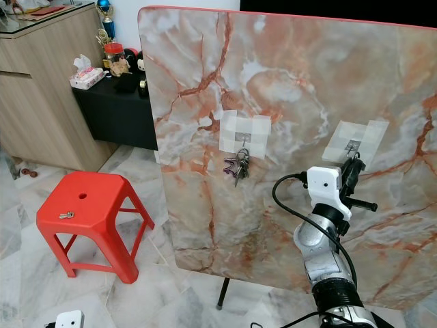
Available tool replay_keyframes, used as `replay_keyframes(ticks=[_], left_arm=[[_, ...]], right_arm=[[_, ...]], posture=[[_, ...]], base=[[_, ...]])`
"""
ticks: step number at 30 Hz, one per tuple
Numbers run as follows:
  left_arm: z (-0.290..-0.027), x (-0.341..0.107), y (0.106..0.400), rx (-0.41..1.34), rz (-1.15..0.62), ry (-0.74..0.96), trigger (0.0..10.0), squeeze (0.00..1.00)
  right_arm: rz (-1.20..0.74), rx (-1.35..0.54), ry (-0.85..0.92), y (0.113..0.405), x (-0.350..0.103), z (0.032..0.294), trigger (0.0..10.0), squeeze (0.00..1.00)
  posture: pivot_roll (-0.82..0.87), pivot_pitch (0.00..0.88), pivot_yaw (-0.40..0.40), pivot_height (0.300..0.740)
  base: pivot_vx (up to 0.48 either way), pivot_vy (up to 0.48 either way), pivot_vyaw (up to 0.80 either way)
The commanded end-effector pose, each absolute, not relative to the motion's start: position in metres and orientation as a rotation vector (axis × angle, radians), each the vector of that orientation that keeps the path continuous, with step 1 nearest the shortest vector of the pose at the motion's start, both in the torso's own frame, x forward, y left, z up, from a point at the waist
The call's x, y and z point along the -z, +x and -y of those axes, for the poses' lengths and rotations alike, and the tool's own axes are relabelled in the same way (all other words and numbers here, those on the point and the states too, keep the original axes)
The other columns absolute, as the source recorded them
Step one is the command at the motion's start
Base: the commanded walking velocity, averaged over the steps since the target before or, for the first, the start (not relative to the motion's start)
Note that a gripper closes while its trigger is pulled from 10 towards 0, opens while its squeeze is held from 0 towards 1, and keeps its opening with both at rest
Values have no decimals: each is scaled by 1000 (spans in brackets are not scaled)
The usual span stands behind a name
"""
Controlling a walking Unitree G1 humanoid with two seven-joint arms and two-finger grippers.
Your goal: Hang keys on a hook
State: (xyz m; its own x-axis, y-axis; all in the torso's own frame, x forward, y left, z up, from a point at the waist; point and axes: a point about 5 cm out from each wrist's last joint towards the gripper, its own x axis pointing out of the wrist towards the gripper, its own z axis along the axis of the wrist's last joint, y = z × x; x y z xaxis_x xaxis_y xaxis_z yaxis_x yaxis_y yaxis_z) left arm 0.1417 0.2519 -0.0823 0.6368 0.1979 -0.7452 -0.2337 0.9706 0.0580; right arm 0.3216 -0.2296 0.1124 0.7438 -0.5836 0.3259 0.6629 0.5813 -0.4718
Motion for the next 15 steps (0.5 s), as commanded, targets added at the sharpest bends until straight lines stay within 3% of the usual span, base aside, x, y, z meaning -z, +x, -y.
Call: replay_keyframes(ticks=[1, 15], left_arm=[[-254, 85, 135, -249, -874, -51, 10000, 0], [-252, 85, 137, -247, -868, -53, 10000, 0]], right_arm=[[151, 729, -633, 325, -118, 232, 10000, 0], [121, 698, -646, 328, -116, 229, 10000, 0]], posture=[[170, 0, -52, 740], [172, 0, -54, 740]], base=[[0, 0, 0], [0, 0, 0]])
